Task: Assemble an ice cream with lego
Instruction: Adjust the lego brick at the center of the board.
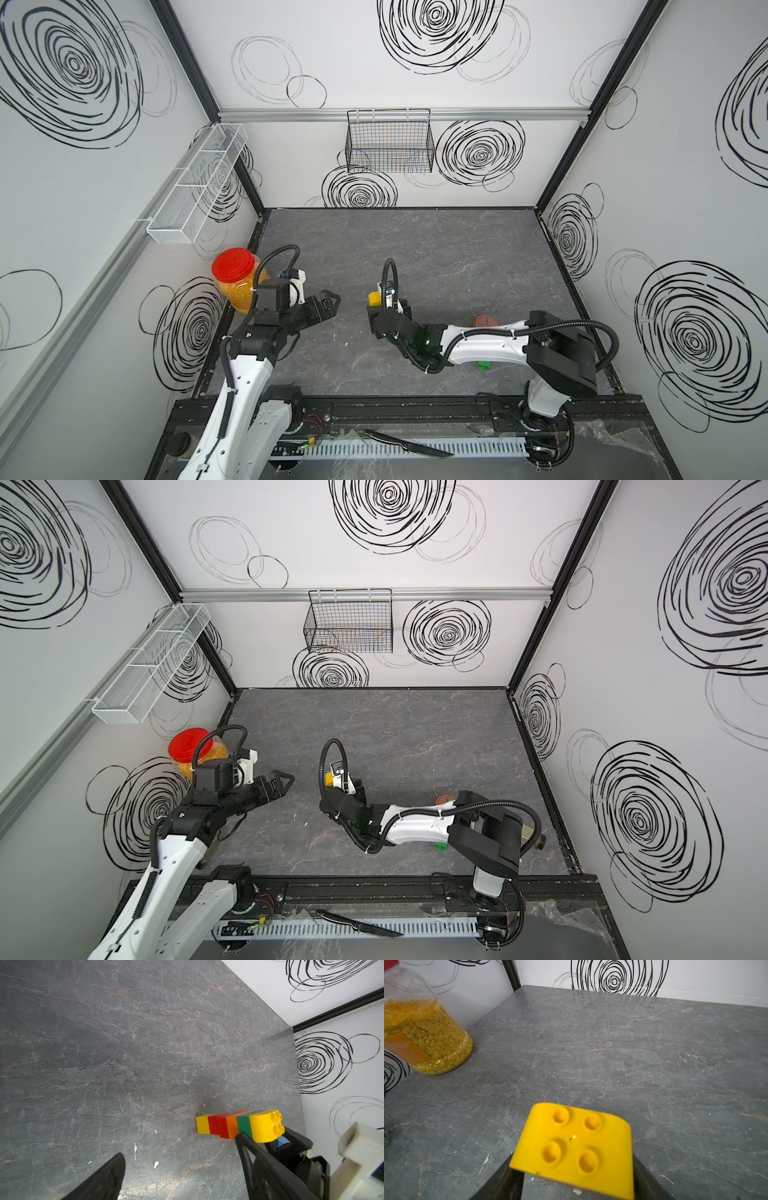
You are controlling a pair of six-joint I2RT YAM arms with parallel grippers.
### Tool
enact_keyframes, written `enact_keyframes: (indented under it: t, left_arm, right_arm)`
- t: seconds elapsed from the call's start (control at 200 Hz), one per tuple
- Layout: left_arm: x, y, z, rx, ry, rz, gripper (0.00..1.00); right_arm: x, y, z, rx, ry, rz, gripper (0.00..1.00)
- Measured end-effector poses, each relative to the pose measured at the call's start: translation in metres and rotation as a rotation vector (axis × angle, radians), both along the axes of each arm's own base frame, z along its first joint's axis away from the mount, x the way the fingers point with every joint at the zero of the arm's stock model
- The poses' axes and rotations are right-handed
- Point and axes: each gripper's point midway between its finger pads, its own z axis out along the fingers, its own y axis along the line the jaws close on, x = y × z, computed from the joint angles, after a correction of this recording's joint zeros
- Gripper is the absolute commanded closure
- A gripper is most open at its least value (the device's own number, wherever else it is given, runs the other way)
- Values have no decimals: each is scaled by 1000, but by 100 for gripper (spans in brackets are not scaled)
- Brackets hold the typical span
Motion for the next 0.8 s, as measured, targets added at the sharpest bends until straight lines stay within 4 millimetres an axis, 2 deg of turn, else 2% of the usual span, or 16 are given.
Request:
enact_keyframes:
  t: [0.125, 0.36, 0.615, 0.801]
  left_arm:
    - [0, 0, 0, 0, 1, 0, 1]
    - [0, -2, -1, 3, 3, -7, 1]
    - [0, -1, -2, 3, 10, -7, 1]
    - [0, -2, -3, 3, 12, -7, 1]
  right_arm:
    - [-3, 5, 8, -11, -2, 12, 61]
    - [-3, 7, 39, -5, 5, 22, 66]
    - [5, -5, 70, -24, 65, 28, 68]
    - [8, -20, 83, -52, 136, 44, 71]
